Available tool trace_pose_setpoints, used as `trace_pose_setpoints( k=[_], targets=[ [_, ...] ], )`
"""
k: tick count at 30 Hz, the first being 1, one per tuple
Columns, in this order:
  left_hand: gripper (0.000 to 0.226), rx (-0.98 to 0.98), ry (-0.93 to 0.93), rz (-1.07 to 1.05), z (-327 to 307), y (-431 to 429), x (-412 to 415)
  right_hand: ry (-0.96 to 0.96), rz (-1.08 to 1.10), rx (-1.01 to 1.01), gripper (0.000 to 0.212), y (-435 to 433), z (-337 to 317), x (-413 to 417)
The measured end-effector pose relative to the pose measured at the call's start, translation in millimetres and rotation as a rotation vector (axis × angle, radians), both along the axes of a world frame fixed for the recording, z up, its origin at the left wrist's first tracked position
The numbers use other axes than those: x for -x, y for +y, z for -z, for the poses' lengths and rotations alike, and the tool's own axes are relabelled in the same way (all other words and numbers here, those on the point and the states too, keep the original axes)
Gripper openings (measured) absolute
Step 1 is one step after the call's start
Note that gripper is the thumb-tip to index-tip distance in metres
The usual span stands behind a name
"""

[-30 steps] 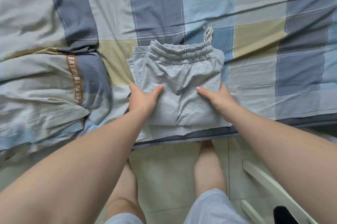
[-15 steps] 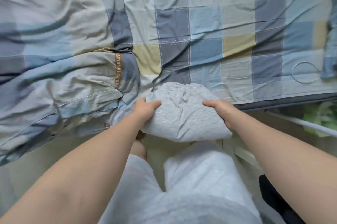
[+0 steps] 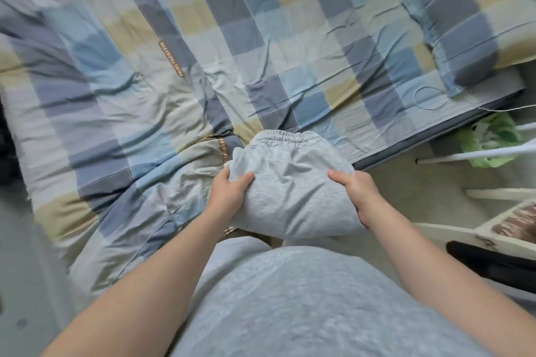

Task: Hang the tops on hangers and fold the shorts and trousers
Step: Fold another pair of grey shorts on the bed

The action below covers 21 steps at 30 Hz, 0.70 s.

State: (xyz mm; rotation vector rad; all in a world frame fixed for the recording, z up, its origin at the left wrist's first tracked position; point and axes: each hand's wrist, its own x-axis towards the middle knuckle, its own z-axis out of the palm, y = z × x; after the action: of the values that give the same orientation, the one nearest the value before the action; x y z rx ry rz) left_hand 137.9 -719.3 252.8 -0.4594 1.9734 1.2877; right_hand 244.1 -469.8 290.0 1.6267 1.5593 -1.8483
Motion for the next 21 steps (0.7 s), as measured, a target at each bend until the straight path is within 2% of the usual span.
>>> trace_pose_setpoints(
  k=[4, 7, 10, 15, 21],
  targets=[
    [0.026, -0.073, 0.085, 0.111, -34.0, 23.0, 1.9, 0.111, 0.116, -0.048, 0.007, 14.1, -32.6, -25.8],
    [0.048, -0.116, 0.127, 0.172, -61.2, 57.8, -7.2, 0.199, 0.219, -0.065, 0.005, 32.2, -55.2, -57.9],
    [0.044, -0.178, 0.169, 0.250, -82.4, 101.8, -31.3, 0.276, 0.305, -0.091, 0.007, 56.0, -78.4, -101.8],
    [0.016, -0.284, 0.274, 0.390, -118.1, 183.4, -100.6, 0.366, 0.441, -0.160, 0.014, 108.3, -115.2, -200.4],
    [0.025, -0.417, 0.370, 0.545, -163.9, 281.0, -203.5, 0.445, 0.588, -0.313, 0.014, 165.1, -159.3, -338.7]
  ],
)
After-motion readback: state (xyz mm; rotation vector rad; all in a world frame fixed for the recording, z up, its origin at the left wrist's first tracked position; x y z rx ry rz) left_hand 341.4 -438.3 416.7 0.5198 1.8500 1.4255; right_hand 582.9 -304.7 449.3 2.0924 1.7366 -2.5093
